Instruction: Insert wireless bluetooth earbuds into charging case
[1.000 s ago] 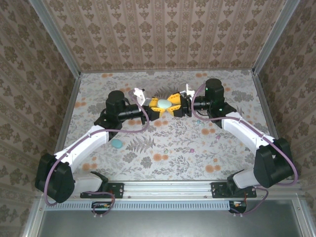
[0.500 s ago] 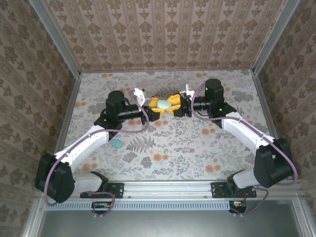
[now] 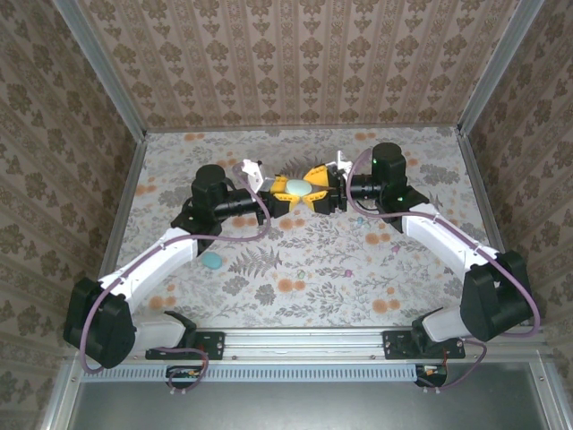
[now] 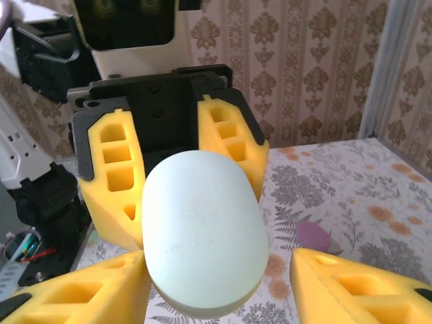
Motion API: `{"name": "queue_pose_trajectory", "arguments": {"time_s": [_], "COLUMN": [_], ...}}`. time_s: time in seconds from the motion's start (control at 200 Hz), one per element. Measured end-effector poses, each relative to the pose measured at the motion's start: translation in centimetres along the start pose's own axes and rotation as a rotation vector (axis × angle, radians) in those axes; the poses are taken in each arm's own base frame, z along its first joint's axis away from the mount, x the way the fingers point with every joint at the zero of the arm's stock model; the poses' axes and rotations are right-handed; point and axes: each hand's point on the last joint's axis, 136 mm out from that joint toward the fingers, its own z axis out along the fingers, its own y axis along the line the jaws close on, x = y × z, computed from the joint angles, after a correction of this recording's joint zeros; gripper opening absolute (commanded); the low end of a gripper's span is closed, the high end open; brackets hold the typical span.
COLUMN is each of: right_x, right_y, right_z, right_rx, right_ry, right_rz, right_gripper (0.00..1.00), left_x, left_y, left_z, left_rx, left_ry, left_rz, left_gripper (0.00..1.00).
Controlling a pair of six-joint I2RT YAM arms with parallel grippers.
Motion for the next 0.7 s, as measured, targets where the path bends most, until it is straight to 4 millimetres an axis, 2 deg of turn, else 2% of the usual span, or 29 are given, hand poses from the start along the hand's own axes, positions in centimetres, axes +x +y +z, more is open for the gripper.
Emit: {"name": "queue_pose_trajectory", "arguments": {"time_s": [0.21, 0.7], "right_x": [-0.49, -0.97], "right_y": [-0.08, -0.48], "right_z": [-0.77, -0.87], "right_rx": [0.066, 0.092], "right_ry": [0.018, 0.013], "right_rz": [0.041, 0.112], "right_gripper": [0.6, 0.61], "left_x": [-0.19, -0.79], "left_y": [-0.15, 0.03], "left_z": [0.19, 0.39], "left_rx": [-0.012, -0.038], "left_ry": [-0.038, -0.059], "left_rz": [0.025, 0.057], "left_gripper": [0.35, 0.34]}}
